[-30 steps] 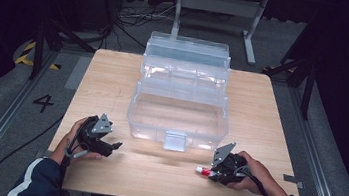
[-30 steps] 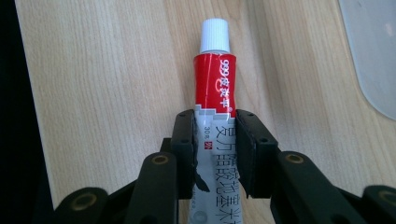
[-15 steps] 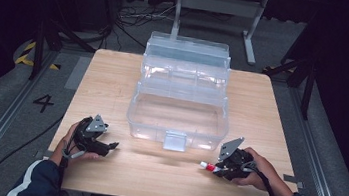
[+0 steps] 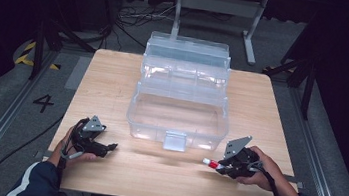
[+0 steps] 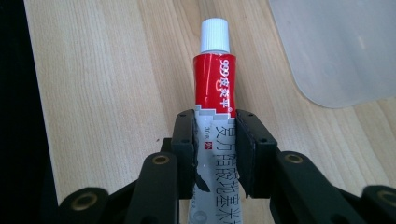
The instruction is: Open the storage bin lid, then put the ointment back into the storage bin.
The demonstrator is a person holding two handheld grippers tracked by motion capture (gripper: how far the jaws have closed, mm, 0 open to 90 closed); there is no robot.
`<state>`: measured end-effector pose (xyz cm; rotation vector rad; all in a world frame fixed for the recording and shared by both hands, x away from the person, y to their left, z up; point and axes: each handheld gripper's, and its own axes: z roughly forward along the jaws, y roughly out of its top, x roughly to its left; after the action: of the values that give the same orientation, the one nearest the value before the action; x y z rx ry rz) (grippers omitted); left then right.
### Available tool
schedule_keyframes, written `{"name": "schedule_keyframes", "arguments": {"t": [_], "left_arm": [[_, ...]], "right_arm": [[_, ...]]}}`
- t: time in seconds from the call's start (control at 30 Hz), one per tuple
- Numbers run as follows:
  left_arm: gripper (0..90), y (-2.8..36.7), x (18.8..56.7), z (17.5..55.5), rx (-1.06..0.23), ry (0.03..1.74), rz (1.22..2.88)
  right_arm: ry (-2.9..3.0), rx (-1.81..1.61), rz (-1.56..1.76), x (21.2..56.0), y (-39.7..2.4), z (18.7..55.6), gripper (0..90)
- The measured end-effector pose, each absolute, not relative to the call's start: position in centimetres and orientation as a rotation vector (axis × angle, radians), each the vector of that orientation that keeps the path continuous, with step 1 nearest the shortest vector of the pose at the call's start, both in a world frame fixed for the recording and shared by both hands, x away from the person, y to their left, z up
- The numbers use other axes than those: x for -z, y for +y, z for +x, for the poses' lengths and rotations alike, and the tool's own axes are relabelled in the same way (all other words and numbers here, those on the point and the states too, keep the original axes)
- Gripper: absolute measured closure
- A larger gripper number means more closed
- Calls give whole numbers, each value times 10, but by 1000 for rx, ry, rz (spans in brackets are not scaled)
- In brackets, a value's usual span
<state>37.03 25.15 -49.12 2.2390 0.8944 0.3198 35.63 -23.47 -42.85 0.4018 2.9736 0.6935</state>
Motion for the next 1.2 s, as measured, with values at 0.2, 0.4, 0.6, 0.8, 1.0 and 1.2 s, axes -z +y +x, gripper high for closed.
{"name": "schedule_keyframes", "arguments": {"t": [0.2, 0.4, 0.6, 0.8, 1.0, 1.2], "left_arm": [[161, 251, 491, 370, -320, 905, 2237], [153, 251, 491, 371, -320, 903, 2239], [153, 251, 491, 370, -320, 903, 2239], [153, 251, 491, 370, -320, 904, 2239], [153, 251, 491, 370, -320, 904, 2239], [153, 251, 491, 370, -320, 904, 2238]], "right_arm": [[2951, -757, 386, 420, -239, 353, 711], [2929, -769, 387, 412, -245, 350, 711], [2905, -789, 380, 404, -250, 348, 711], [2874, -809, 379, 397, -256, 346, 711], [2845, -821, 376, 388, -261, 349, 711], [2832, -824, 346, 374, -259, 351, 712]]}}
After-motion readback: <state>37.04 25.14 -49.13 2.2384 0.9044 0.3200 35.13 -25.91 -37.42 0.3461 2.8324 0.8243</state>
